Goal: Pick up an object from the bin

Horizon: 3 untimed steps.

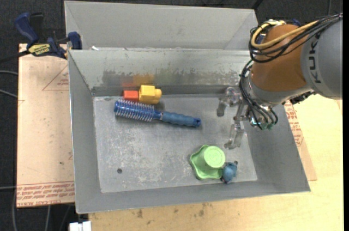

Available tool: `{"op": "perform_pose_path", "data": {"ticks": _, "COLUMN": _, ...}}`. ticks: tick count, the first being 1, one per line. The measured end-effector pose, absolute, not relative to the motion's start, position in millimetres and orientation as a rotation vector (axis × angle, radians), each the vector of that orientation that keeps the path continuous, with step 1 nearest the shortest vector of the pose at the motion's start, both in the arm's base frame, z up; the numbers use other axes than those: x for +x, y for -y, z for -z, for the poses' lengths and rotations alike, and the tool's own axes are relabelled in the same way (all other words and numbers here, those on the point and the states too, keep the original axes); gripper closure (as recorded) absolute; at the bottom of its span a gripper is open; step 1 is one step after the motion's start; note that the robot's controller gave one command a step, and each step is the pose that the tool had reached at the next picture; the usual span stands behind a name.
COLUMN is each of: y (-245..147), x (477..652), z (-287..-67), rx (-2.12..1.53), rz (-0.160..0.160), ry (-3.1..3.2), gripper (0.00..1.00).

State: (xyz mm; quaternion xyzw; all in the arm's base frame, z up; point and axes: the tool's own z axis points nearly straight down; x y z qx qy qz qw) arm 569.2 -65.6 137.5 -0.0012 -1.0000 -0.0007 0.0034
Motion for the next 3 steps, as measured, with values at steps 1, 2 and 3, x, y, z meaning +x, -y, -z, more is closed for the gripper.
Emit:
{"op": "perform_pose_path", "data": {"ticks": 1, "y": 51.7, "x": 523.2, "z": -193.7, "rx": 0.188, "rz": 0.001, "ry": 3.139, "gripper": 0.00}}
{"op": "perform_pose_path", "data": {"ticks": 2, "y": 52.6, "x": 484.6, "z": -70.2, "rx": 0.197, "rz": 0.000, "ry": 3.156, "gripper": 0.00}}
{"op": "perform_pose_path", "data": {"ticks": 3, "y": -1.0, "x": 519.3, "z": -70.4, "rx": 0.432, "rz": 0.002, "ry": 3.118, "gripper": 0.00}}
